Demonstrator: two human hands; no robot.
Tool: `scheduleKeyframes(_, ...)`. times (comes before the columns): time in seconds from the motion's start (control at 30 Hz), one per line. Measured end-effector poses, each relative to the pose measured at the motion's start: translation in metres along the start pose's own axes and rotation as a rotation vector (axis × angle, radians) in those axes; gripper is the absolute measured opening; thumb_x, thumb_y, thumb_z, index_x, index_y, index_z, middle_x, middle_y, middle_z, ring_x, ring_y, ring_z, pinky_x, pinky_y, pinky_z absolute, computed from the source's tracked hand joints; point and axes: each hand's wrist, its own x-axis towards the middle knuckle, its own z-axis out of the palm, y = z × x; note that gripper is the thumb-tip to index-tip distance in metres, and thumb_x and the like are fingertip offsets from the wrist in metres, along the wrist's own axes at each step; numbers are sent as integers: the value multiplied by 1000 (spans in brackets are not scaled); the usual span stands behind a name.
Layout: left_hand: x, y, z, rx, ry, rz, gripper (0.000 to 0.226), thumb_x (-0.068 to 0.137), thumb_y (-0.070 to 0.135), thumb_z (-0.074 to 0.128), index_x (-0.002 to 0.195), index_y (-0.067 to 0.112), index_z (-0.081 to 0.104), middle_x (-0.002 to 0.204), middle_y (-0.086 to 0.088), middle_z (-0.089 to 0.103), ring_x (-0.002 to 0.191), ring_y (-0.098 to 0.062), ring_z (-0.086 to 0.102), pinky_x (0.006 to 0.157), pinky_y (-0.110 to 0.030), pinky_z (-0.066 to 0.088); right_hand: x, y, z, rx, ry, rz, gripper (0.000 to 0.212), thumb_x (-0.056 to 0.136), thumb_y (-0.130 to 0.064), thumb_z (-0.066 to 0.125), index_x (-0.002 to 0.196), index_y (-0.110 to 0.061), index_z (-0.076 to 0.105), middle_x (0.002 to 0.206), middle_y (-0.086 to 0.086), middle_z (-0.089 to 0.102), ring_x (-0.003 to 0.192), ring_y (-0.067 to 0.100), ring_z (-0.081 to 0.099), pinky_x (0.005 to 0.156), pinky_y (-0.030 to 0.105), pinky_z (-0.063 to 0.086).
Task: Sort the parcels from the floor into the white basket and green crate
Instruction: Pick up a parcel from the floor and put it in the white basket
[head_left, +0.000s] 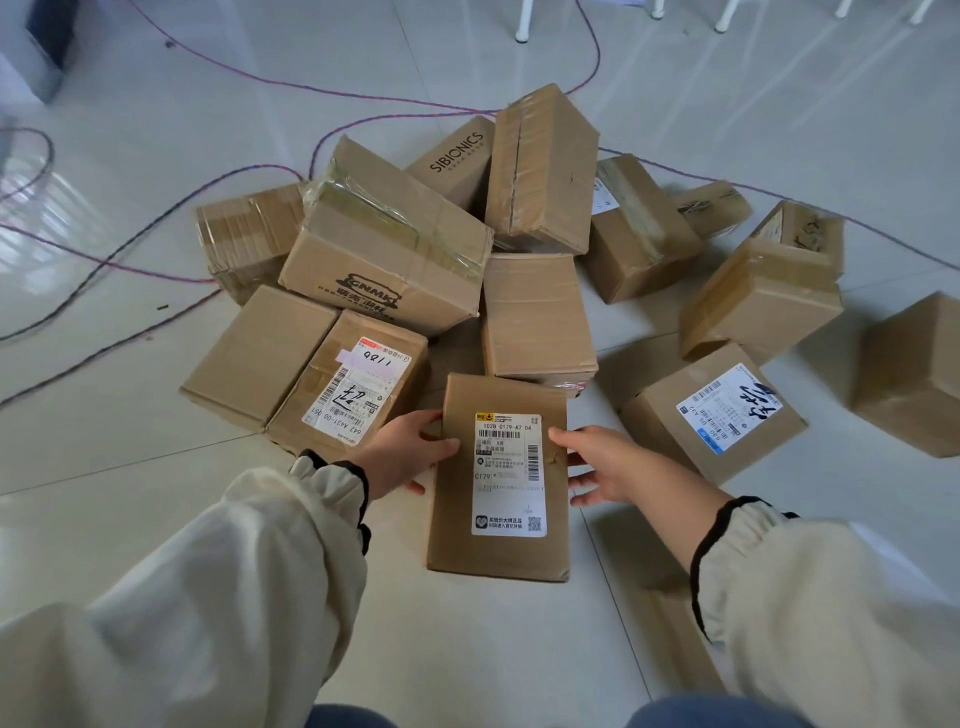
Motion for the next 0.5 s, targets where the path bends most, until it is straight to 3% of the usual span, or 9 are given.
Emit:
scheduleKeyframes(0.07, -4, -1, -2, -10, -86, -89, 74, 85, 34, 68, 147, 32, 27, 132, -3, 50, 104, -26, 58, 66, -36, 59, 1, 4, -3, 20, -51, 62, 44, 87, -41, 63, 121, -17, 50, 123, 12, 52, 114, 43, 51, 83, 53, 48)
scheduleKeyframes(0.13, -5, -1, -2, -28, -142, -151, 79, 84, 33, 70, 148, 34, 23, 139, -6, 47, 109, -30, 58, 75, -43, 57, 3, 7, -6, 111, -121, 97, 41, 86, -39, 65, 118, -16, 55, 121, 15, 54, 106, 44, 55, 87, 54, 50)
scheduleKeyframes(0.27, -5, 7, -6, -81, -125, -137, 77, 86, 26, 69, 149, 32, 25, 132, -7, 53, 107, -29, 59, 84, -48, 56, 1, 1, -5, 191, -152, 67, 31, 87, -34, 65, 111, -15, 60, 115, 16, 57, 92, 40, 60, 74, 49, 55)
scheduleKeyframes(0.5, -60, 65, -34, -61, -99, -84, 72, 85, 29, 69, 146, 35, 31, 122, -6, 58, 98, -26, 62, 79, -43, 57, -71, -34, -20, 163, -79, 59, 29, 86, -43, 63, 105, -22, 62, 110, 9, 63, 96, 34, 59, 69, 39, 48)
